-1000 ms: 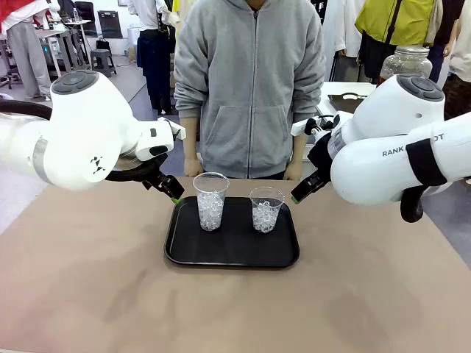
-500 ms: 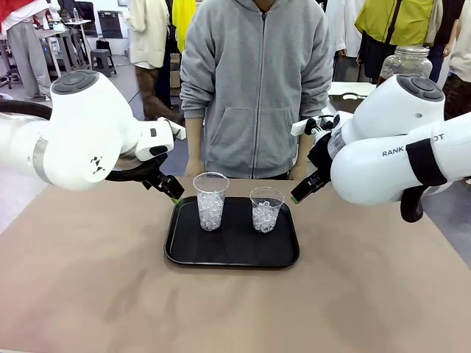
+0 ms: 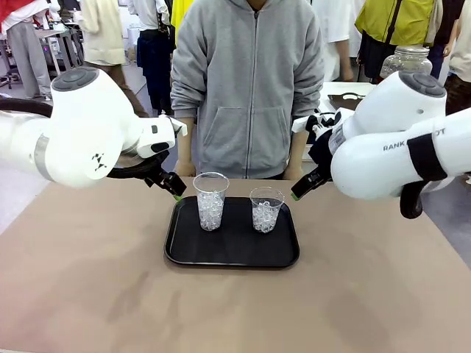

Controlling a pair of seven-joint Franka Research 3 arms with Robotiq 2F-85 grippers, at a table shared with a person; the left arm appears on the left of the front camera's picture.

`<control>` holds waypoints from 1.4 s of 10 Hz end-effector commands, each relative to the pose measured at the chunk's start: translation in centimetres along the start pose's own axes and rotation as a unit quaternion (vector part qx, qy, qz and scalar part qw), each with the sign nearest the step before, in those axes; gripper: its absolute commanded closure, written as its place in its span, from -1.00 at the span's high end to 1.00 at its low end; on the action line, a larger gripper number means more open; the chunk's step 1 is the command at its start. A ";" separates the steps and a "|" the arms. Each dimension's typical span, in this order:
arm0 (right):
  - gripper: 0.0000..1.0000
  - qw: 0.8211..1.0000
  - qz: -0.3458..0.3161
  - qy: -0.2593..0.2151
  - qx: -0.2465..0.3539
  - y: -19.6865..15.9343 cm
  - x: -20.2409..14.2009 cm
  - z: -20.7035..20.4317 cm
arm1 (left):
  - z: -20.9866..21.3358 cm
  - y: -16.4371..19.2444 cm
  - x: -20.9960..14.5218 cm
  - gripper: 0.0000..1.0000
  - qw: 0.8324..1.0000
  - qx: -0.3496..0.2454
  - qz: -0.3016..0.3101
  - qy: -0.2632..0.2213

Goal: Pour the drink into the iced cup.
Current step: Pick up the iced cup indicated by the human and present it to them.

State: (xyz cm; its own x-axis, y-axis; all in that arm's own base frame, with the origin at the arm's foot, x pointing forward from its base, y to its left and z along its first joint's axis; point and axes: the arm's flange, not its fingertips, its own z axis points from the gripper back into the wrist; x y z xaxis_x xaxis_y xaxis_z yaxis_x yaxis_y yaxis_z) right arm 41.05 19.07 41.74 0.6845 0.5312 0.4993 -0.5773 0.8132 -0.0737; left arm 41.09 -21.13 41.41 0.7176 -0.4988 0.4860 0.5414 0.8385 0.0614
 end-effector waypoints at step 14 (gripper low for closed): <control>1.00 0.929 -0.218 -0.044 0.295 -8.7 1.3 5.7 | 5.3 7.8 3.4 1.00 0.963 -0.189 0.194 -0.012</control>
State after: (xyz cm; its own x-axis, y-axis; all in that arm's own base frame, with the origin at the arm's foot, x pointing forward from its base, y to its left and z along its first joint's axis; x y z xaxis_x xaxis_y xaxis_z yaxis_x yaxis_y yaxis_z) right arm 44.00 10.50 47.50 0.9156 0.0969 0.3903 -0.3537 0.6558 0.6669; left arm 45.56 -14.77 47.56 0.9237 -0.0917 0.3721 0.2903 0.8012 -0.5232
